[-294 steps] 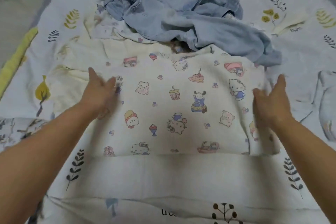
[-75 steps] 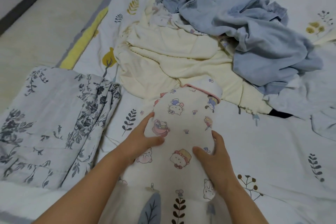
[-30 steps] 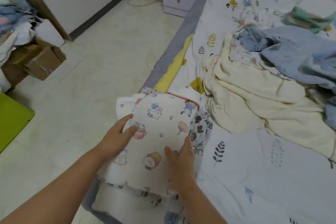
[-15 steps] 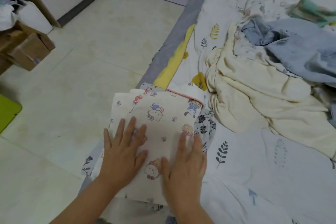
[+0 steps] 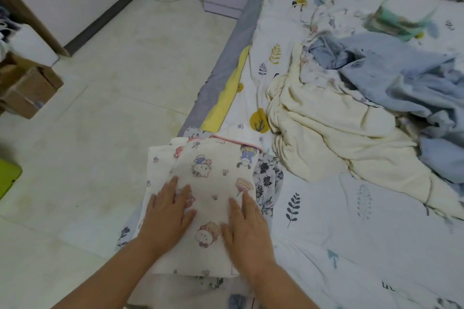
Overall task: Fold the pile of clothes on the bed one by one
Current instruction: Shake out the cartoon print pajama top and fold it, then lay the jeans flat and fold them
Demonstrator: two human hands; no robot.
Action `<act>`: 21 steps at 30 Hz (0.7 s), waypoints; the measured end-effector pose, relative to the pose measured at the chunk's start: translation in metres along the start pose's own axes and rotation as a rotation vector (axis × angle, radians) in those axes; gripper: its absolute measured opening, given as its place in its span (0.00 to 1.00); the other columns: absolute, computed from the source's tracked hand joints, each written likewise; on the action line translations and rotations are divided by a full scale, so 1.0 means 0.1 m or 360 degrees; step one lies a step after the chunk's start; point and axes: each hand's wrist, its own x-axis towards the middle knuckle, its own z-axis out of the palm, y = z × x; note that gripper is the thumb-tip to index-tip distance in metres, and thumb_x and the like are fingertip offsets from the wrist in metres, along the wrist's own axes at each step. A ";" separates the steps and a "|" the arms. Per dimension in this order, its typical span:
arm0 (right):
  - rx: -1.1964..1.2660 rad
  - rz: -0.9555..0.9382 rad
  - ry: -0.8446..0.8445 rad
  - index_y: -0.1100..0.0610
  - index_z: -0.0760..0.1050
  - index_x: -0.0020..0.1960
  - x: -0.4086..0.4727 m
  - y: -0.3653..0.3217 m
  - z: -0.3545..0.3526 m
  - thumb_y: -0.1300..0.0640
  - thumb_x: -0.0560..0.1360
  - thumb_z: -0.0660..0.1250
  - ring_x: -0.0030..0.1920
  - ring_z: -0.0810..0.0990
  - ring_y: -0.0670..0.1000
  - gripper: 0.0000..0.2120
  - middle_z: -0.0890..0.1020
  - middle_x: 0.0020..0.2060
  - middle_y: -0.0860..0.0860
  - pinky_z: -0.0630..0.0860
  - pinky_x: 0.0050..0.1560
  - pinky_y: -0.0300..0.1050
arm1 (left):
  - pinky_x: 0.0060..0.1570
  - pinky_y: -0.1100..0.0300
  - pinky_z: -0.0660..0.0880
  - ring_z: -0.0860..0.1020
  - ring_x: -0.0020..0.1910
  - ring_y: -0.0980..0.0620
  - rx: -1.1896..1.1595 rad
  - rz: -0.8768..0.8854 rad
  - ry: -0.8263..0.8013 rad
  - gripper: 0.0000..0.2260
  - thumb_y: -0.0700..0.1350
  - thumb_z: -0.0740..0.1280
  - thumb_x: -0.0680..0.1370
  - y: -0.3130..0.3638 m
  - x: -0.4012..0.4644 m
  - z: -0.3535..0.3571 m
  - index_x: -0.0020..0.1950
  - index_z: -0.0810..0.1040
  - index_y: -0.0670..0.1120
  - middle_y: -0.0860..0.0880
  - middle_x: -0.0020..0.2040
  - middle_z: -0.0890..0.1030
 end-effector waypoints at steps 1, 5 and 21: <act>0.0048 -0.0024 0.0060 0.52 0.50 0.76 -0.03 0.01 -0.10 0.46 0.81 0.50 0.75 0.49 0.51 0.26 0.49 0.76 0.54 0.51 0.74 0.47 | 0.72 0.47 0.52 0.53 0.75 0.44 -0.0006 0.0024 0.0093 0.35 0.65 0.42 0.75 0.06 -0.03 -0.11 0.76 0.57 0.46 0.44 0.77 0.47; 0.0204 -0.0103 0.0201 0.53 0.64 0.70 -0.17 0.08 -0.45 0.53 0.79 0.54 0.64 0.67 0.50 0.19 0.67 0.65 0.51 0.65 0.64 0.42 | 0.68 0.54 0.62 0.65 0.70 0.46 -0.0072 0.0201 0.0194 0.18 0.46 0.58 0.79 0.31 -0.10 -0.44 0.68 0.69 0.45 0.44 0.74 0.61; 0.0051 0.0220 -0.0042 0.55 0.68 0.66 -0.86 1.42 -1.70 0.55 0.79 0.57 0.59 0.73 0.54 0.17 0.71 0.61 0.54 0.71 0.56 0.45 | 0.38 0.67 0.66 0.75 0.44 0.54 0.0058 0.0677 0.0041 0.10 0.44 0.55 0.80 2.08 -0.02 -0.97 0.54 0.76 0.46 0.49 0.51 0.80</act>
